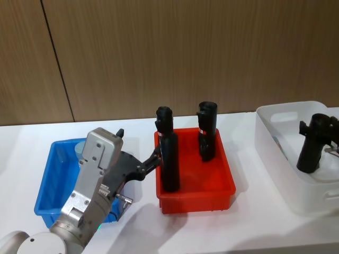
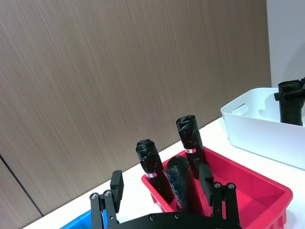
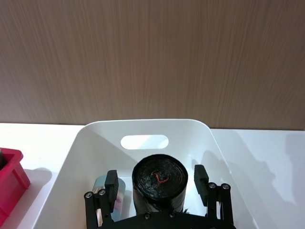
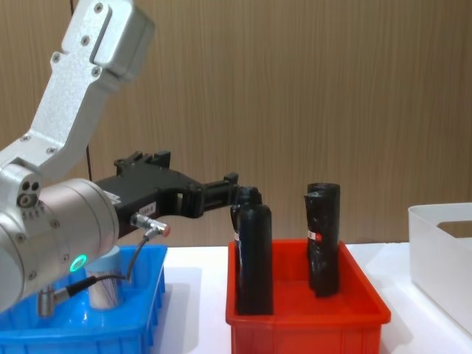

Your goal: Pick the cotton swabs from the blue box and place them into the white box.

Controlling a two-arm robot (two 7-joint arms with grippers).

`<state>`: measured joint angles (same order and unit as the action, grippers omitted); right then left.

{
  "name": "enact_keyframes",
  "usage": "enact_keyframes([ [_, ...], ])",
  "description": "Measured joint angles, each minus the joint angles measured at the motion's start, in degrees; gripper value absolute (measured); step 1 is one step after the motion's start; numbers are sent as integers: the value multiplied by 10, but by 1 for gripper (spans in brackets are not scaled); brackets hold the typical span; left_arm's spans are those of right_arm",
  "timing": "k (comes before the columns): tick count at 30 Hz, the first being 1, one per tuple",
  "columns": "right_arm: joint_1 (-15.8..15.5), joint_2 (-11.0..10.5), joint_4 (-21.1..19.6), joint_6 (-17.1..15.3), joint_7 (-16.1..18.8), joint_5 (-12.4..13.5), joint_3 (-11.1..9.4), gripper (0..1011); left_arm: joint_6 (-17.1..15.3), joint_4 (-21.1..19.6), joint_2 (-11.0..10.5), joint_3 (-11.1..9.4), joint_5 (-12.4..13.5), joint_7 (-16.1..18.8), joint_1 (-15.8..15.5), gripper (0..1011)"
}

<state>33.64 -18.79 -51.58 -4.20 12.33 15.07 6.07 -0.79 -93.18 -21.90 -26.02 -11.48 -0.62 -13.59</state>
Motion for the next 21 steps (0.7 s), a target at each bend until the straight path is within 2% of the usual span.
enact_keyframes([
  [7, -13, -4, -30, -1, 0, 0, -4, 1002, 0, 0, 0, 0, 0, 0, 0, 1004],
  [21, -58, -15, -130, -11, -6, 9, -16, 1002, 0, 0, 0, 0, 0, 0, 0, 1004],
])
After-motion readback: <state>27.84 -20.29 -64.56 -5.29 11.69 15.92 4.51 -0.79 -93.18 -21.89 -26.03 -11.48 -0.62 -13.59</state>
